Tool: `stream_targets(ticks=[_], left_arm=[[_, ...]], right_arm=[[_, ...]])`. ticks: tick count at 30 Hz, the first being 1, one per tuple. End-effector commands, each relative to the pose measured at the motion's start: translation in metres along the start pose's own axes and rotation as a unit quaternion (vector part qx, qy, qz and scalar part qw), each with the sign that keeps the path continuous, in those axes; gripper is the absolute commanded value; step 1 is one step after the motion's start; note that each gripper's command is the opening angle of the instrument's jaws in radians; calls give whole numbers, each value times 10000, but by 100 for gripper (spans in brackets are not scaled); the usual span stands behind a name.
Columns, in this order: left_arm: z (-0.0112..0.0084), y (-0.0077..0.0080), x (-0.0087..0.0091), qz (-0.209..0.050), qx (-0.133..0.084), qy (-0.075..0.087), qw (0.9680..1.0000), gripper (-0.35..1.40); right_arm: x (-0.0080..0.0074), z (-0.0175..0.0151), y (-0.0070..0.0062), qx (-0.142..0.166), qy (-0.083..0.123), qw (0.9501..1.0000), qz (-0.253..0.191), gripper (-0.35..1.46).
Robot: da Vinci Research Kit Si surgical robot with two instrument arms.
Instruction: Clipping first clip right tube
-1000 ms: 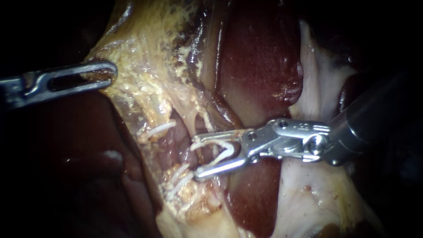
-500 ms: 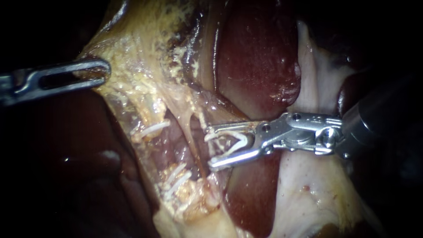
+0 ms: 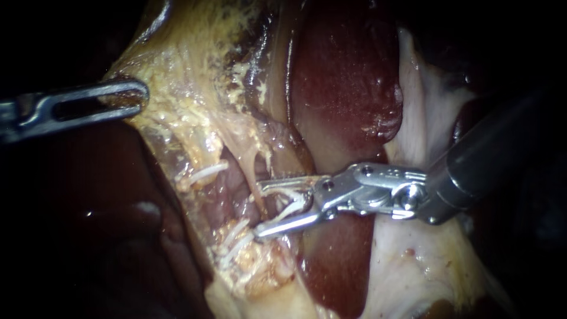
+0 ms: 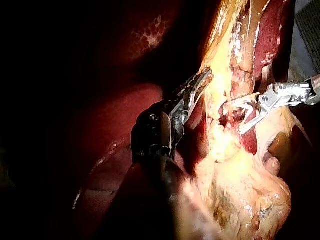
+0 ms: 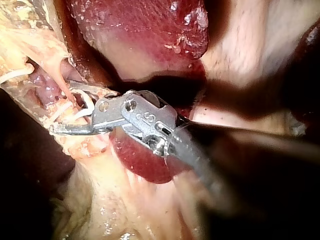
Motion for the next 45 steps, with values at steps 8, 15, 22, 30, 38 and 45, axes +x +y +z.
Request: stream_targets(ticks=[8,15,22,30,38,45], left_arm=[[1,0,1,2,-2,-2,10000,-35],[1,0,1,3,-2,-3,10000,-35],[2,0,2,3,-5,-5,10000,-35],[3,-1,3,4,-10,-9,10000,-35],[3,-1,3,5,-11,-10,10000,-35],[3,-1,3,5,-11,-11,10000,-35]], right_arm=[[-2,0,-10,413,56,9988,264,58],[-21,11,-23,835,-126,9948,561,54],[-39,31,-20,911,-202,9936,635,53],[-36,31,-19,910,-197,9936,644,50],[-36,21,-15,754,-127,9949,654,-35],[-43,15,-3,654,-267,9954,646,-35]])
